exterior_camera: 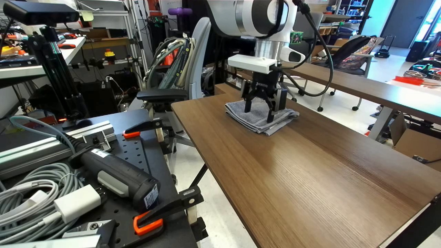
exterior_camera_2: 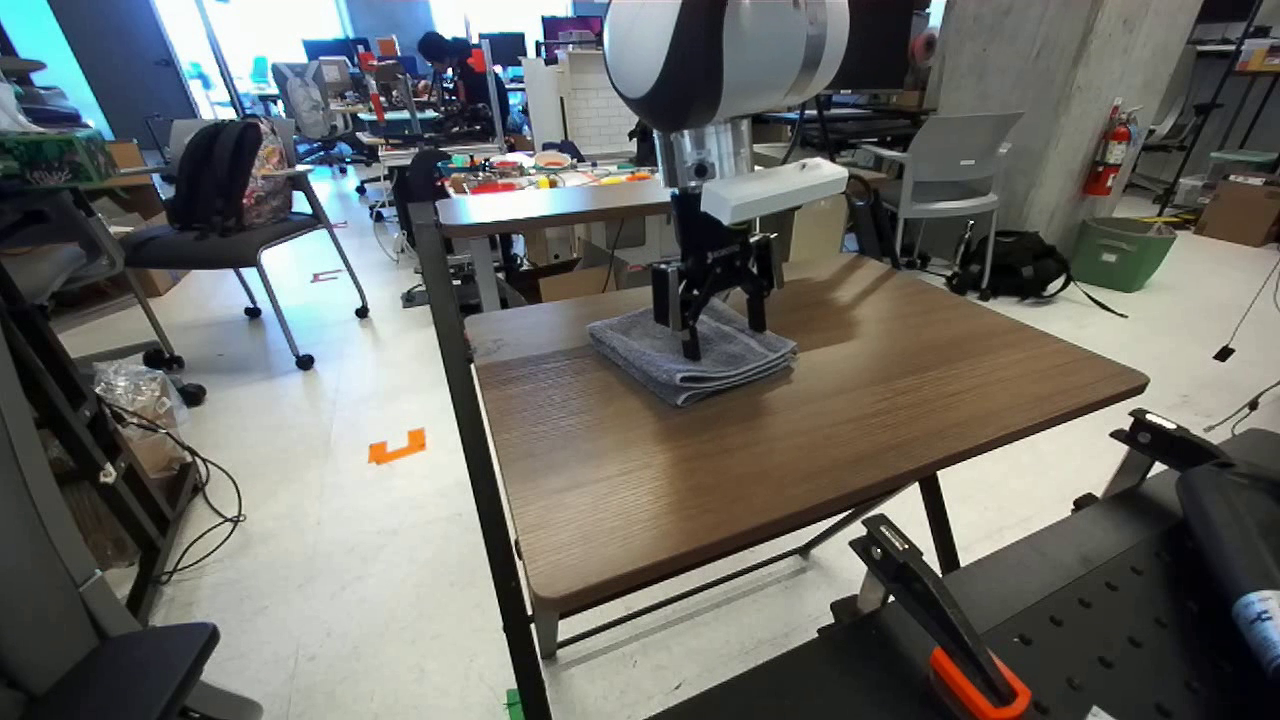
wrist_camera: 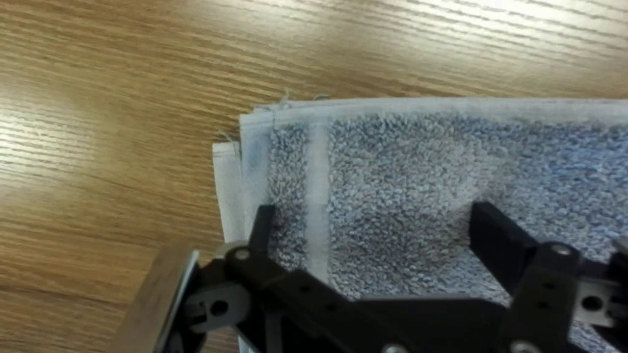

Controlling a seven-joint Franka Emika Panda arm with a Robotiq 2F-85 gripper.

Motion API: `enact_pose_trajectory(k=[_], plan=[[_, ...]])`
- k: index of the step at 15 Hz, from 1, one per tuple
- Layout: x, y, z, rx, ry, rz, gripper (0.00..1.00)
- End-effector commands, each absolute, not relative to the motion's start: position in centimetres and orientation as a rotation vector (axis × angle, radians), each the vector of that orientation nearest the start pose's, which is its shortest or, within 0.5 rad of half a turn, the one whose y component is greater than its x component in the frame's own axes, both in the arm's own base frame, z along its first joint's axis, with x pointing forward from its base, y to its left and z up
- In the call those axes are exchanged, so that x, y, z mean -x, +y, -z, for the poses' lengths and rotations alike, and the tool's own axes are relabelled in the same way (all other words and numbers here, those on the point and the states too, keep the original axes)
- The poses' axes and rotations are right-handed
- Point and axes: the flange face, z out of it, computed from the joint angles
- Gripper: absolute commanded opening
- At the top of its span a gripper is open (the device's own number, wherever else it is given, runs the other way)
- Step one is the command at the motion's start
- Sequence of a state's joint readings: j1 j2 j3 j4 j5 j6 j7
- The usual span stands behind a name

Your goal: Move the grey towel to the right

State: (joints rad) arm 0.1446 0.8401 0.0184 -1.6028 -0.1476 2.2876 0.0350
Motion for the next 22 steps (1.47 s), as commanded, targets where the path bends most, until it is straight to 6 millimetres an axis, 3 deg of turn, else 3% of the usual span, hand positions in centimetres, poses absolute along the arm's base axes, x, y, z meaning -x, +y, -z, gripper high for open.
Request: enact_pose_trajectory(k=[1,11,22], plan=[[-67.6,9.9,-11.2,3.235,-0.391,-0.294,1.0],[-68.5,6.9,-11.6,3.273,-0.318,-0.331,1.0],[-68.6,-1.2,-12.2,3.258,-0.082,-0.327,1.0]])
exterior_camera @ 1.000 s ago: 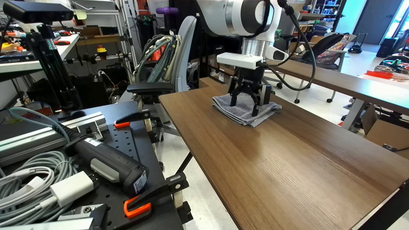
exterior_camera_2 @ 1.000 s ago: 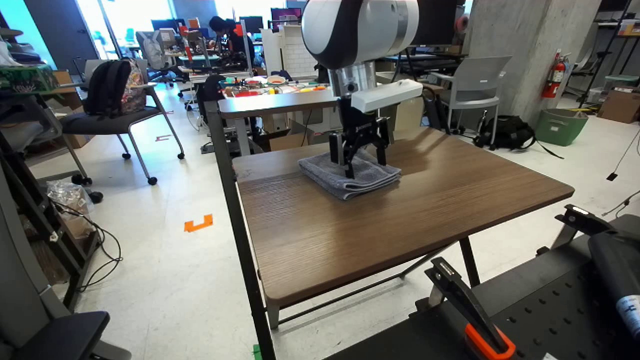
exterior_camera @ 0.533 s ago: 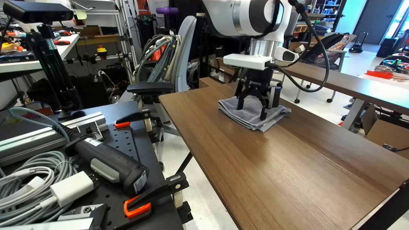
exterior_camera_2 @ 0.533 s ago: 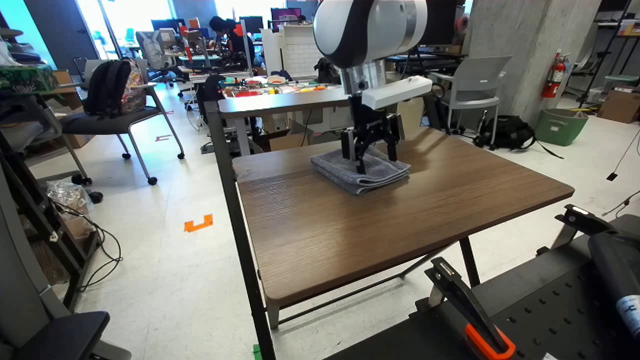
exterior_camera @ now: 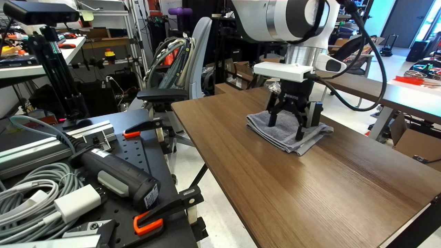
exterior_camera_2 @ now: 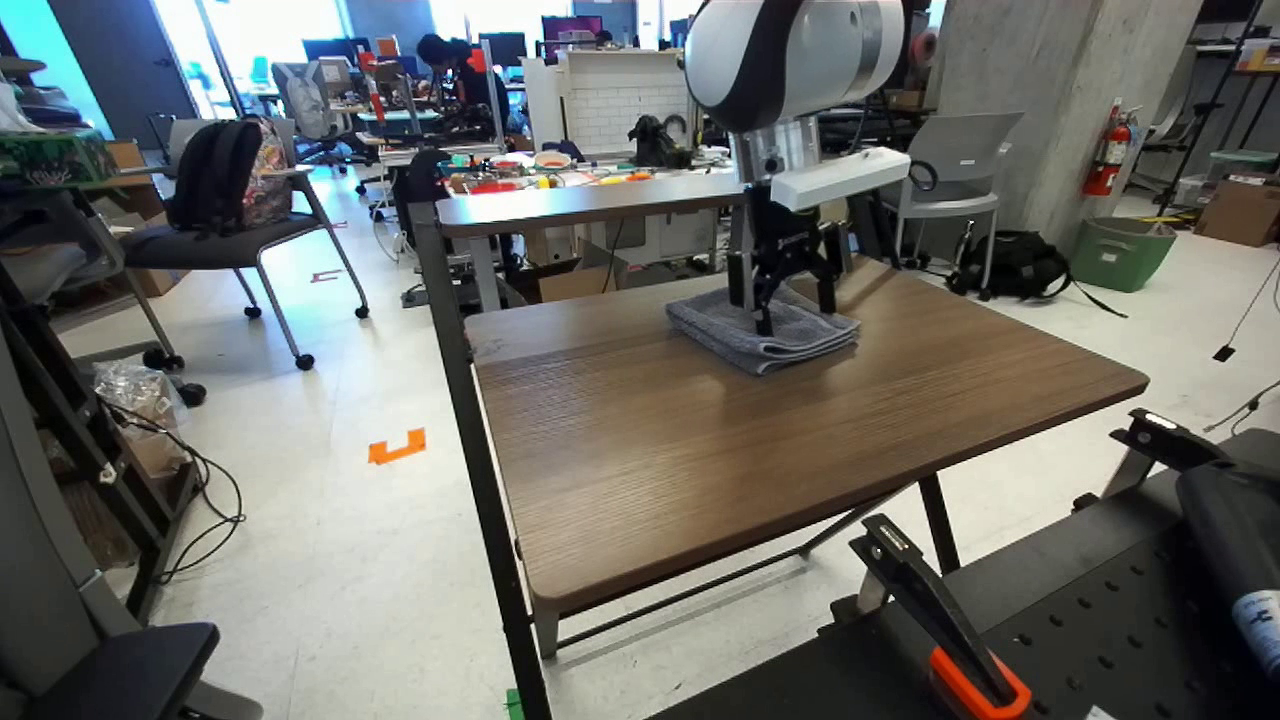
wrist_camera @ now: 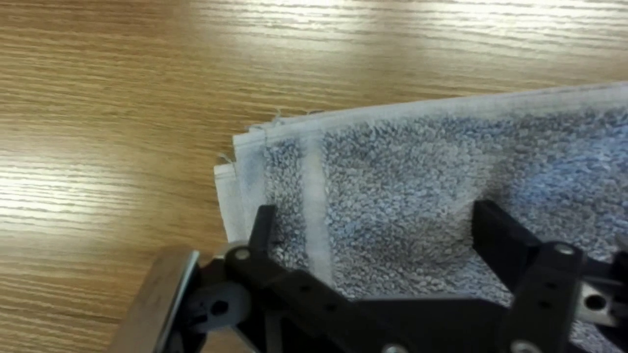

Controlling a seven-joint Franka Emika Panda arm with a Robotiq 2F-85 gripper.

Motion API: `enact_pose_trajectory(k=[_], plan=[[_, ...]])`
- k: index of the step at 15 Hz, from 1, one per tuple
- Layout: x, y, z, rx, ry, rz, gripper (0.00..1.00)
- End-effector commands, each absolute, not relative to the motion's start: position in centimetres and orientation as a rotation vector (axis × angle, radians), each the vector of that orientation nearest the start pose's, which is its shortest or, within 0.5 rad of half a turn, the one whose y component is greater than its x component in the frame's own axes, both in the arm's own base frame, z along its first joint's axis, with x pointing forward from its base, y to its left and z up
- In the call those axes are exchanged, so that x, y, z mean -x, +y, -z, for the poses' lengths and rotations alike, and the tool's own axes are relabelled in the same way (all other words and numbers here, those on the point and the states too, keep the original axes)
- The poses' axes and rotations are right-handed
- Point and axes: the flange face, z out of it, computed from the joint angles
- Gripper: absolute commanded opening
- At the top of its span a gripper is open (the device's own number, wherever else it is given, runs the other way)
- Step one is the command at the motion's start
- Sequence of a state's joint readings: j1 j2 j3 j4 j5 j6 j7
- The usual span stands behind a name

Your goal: Move the grey towel to the right

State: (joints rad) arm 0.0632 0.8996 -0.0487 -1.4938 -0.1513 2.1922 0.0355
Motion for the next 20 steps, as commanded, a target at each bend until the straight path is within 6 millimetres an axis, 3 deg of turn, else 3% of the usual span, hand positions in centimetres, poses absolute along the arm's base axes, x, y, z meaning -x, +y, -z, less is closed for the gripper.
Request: enact_pose_trajectory(k=[1,6,10,14,18,19,20], plan=[[-68.5,-2.0,-12.4,3.25,-0.058,-0.321,1.0],[-68.4,-5.6,-13.1,3.198,0.081,-0.312,1.0],[-68.4,-7.1,-13.6,3.174,0.149,-0.296,1.0],[-68.6,-6.9,-15.0,3.188,0.197,-0.255,1.0],[-67.6,-3.5,-18.9,3.216,0.084,-0.115,1.0],[-67.3,-2.9,-19.2,3.221,0.045,-0.127,1.0],[-68.9,-4.3,-17.7,3.21,0.101,-0.154,1.0]])
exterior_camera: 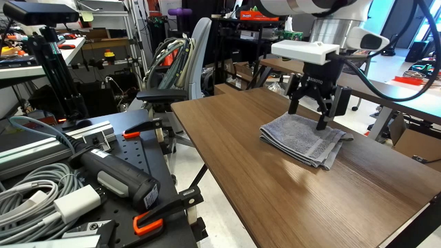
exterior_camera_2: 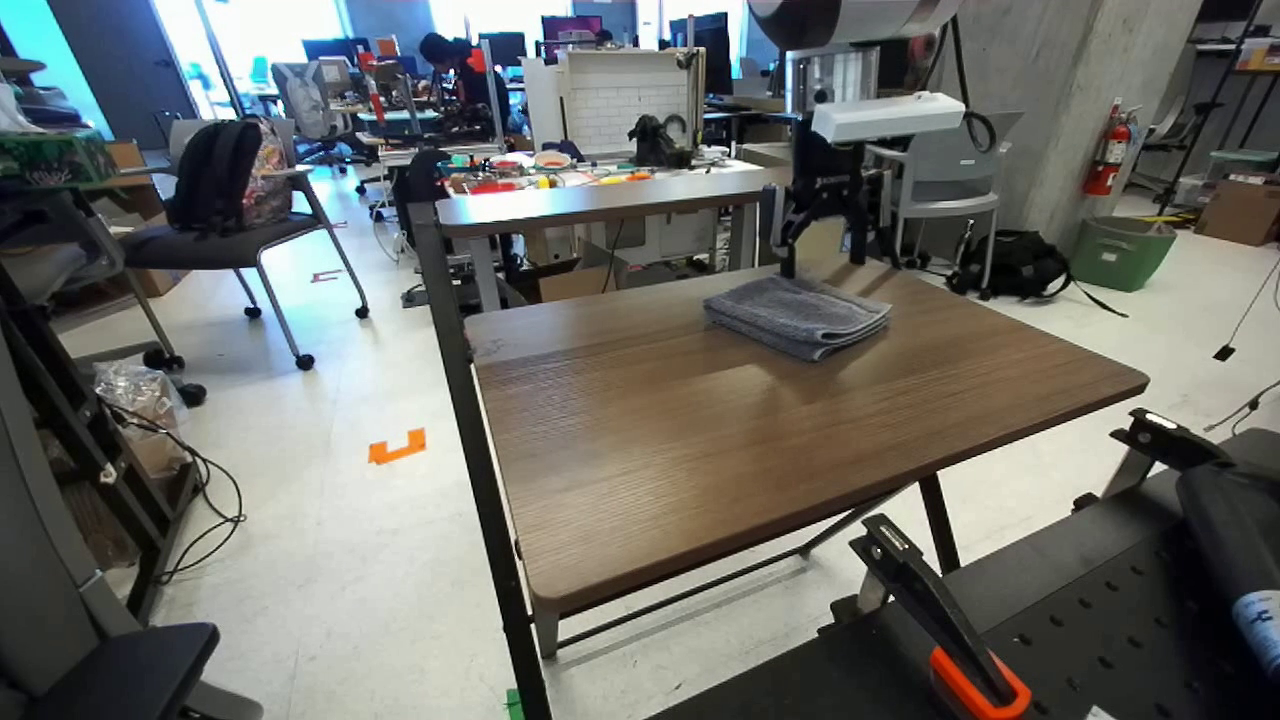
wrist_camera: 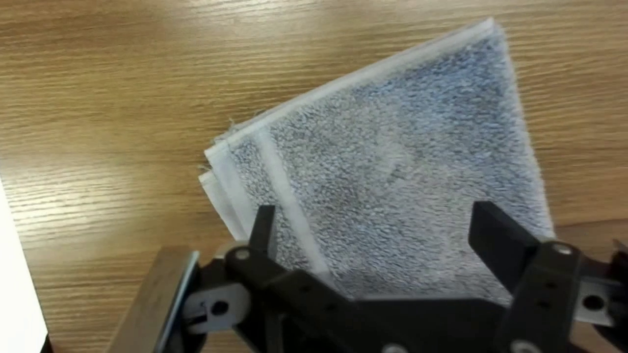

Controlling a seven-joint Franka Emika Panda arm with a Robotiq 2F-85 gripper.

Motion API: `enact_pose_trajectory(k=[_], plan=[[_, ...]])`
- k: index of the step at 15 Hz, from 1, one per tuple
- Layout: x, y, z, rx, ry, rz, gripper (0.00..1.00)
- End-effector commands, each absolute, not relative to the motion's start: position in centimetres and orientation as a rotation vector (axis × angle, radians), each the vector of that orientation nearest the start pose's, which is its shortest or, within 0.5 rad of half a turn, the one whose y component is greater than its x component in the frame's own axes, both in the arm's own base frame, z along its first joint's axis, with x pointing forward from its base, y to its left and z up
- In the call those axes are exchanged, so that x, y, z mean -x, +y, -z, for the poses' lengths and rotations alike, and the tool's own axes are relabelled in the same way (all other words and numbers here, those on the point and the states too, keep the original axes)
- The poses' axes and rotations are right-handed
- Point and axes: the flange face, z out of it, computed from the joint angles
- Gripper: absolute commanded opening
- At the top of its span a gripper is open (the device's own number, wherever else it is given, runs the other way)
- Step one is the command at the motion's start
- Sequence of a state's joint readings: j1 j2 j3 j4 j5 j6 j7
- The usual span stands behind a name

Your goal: Move the grey towel to the right

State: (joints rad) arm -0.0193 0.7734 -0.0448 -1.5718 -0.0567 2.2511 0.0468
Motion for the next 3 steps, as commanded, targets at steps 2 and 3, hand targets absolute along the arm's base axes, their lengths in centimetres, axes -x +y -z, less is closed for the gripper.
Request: enact_pose_trajectory(k=[2,3], plan=[[-68.78,-3.32,-18.41,3.21,0.083,-0.146,1.0],[-68.74,-3.55,-18.16,3.21,0.087,-0.152,1.0]])
